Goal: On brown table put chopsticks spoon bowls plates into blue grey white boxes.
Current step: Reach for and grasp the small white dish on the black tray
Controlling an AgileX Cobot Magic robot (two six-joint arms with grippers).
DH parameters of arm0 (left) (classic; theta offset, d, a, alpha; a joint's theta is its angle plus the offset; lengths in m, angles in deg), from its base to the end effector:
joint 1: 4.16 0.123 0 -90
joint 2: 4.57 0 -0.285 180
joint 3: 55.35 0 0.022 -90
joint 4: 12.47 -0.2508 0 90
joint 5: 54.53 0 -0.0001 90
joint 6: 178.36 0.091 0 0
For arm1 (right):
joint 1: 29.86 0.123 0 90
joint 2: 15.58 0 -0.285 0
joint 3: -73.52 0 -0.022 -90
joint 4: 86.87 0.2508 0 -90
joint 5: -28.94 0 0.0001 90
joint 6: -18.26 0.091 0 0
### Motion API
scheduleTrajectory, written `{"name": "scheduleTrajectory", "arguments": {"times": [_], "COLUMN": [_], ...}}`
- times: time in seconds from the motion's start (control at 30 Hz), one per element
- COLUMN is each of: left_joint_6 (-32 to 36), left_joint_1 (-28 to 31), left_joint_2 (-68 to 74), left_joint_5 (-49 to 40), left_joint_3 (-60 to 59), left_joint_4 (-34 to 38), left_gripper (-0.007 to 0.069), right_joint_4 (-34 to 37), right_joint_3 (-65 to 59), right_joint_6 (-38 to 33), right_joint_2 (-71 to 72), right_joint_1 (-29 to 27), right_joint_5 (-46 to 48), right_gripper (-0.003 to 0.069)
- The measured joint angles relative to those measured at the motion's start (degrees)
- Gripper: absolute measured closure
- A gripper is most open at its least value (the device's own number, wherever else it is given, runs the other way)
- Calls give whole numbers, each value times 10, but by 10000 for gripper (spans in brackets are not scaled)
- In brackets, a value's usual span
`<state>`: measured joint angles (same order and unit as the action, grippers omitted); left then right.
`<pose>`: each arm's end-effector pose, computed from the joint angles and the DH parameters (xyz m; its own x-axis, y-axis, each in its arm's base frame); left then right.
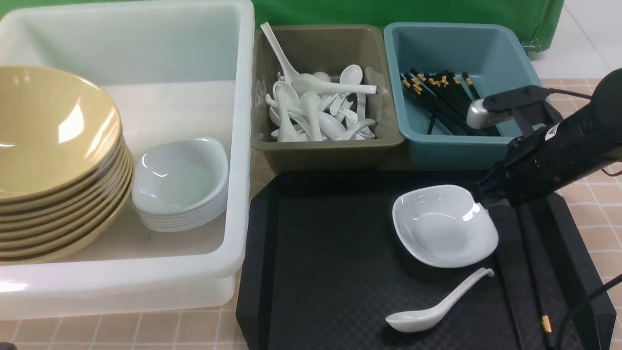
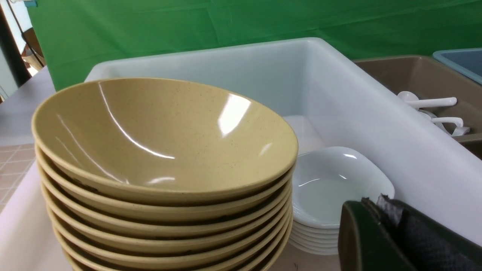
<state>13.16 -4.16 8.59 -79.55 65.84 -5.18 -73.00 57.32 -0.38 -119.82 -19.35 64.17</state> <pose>0.0444 -0.0049 0.2756 -0.1136 0.0854 -0.9898 0.0632 0.9949 0.0786 0.3277 0.0736 0.2095 -0.8531 -0.2852 -0.4370 -0.3486 0.9346 0.0707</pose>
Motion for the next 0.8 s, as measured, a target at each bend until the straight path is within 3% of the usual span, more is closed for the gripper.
{"name": "scheduleTrajectory", "arguments": {"times": [0.07,0.1,0.17,0.3,0.43,0.6,0.8], "left_joint_6": [0,0,0,0,0,0,0], "left_joint_1": [0,0,0,0,0,0,0], "left_joint_2": [0,0,0,0,0,0,0], "left_joint_5": [0,0,0,0,0,0,0], "left_joint_3": [0,0,0,0,0,0,0], "left_joint_4": [0,0,0,0,0,-1,-1], "left_gripper": [623,623,623,623,623,623,623], "right_joint_4": [0,5,17,61,110,144,148], "right_joint_3": [0,0,0,0,0,1,5], "right_joint_6": [0,1,1,-1,-24,-63,-70], "right_joint_2": [-5,-17,-31,-56,-71,-74,-62], "right_joint_1": [0,0,0,0,0,6,6], "right_joint_5": [-1,-3,-7,-13,-16,-19,0], "right_gripper": [530,456,382,306,326,510,520]}}
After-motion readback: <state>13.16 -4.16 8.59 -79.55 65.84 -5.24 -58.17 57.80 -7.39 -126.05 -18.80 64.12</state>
